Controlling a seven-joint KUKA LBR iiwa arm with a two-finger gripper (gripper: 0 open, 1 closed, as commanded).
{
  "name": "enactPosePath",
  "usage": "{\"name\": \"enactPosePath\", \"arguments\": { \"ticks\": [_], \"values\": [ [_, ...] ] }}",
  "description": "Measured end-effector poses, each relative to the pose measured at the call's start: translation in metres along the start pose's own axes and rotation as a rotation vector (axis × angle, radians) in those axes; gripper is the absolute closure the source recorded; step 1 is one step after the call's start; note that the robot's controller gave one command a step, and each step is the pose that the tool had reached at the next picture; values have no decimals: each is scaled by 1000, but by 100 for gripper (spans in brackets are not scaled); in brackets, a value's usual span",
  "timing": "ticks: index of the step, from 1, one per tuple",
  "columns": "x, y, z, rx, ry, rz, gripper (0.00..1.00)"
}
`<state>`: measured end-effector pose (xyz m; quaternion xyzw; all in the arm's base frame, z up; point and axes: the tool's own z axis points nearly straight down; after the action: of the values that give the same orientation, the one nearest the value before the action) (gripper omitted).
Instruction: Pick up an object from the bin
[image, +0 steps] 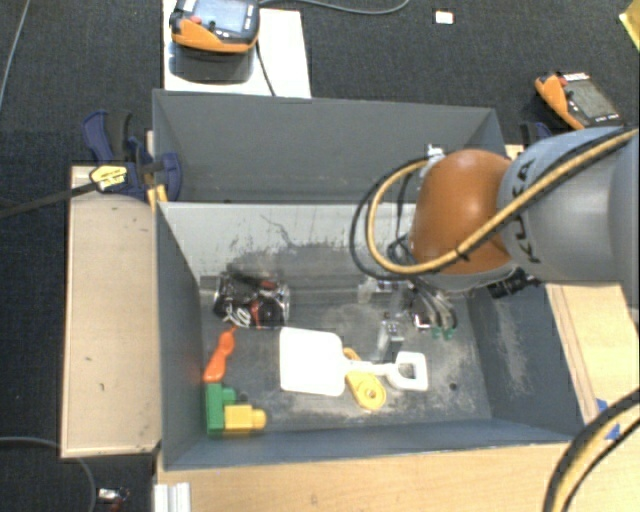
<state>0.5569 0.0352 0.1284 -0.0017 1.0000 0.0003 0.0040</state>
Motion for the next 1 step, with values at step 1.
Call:
{"name": "enactPosePath", "arguments": {
  "ticks": [1],
  "values": [
    [-4,13,19,1,-3,-159,0]
  ]
}}
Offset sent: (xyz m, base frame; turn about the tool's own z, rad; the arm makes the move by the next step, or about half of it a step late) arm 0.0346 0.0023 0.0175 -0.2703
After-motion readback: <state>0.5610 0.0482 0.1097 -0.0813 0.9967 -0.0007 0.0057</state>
